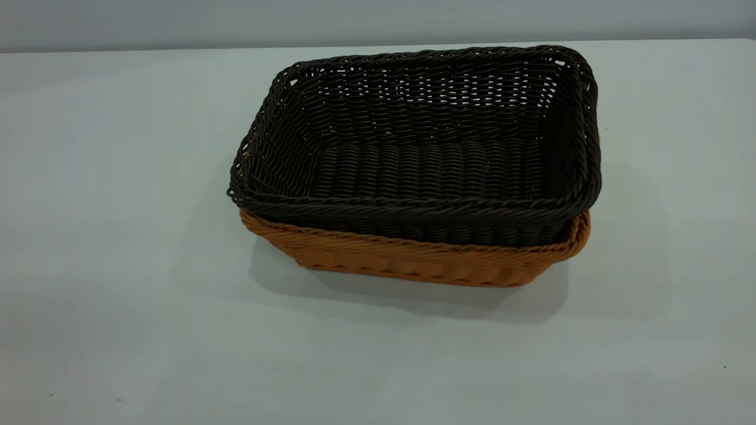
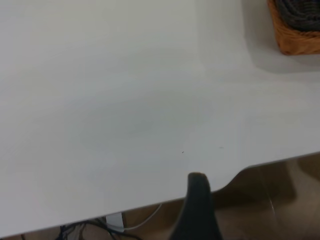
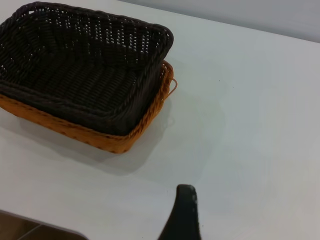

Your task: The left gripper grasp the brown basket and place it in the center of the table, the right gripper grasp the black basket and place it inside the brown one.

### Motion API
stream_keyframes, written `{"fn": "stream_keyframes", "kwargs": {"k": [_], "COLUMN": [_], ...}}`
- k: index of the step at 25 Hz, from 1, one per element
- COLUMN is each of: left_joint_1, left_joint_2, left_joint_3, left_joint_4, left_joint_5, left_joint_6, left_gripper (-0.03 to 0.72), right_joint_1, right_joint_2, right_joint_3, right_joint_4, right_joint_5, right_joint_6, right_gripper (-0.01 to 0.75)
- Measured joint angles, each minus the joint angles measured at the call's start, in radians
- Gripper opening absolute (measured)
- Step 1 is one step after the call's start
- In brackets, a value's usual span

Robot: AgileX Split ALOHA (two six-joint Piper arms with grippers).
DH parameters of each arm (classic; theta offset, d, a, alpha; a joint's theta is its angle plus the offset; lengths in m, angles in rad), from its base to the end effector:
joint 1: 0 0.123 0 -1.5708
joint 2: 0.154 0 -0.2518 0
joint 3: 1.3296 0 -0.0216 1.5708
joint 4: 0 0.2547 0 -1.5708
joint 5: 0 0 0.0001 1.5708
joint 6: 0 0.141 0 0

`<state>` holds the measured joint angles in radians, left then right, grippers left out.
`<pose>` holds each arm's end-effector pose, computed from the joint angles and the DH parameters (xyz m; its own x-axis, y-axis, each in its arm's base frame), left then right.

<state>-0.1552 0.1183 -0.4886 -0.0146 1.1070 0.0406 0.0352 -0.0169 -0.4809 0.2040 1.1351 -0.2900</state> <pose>0.0873 -0.0155 0.2373 -0.5915 0.1270 -0.7962 0.1851 0.9825 0.0192 0.0687 0.0283 0.2445 -0.4663 -0.2146 -0.8582 -0.2918 0.9531 -0.0798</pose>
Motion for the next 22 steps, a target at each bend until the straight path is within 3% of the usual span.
{"fn": "stream_keyframes", "kwargs": {"k": [22], "left_joint_1": [0.047], "left_joint_2": [-0.137], "left_joint_3": [0.0], "left_joint_4": [0.003], "left_joint_5": [0.0], "left_joint_6": [-0.004], "left_gripper": [0.552], "right_joint_1": [0.0], "right_joint_2": [0.0], "right_joint_3": [0.0], "right_joint_4": [0.0], "right_joint_5": [-0.001], "right_joint_6": [0.001], "right_gripper": [0.59]}}
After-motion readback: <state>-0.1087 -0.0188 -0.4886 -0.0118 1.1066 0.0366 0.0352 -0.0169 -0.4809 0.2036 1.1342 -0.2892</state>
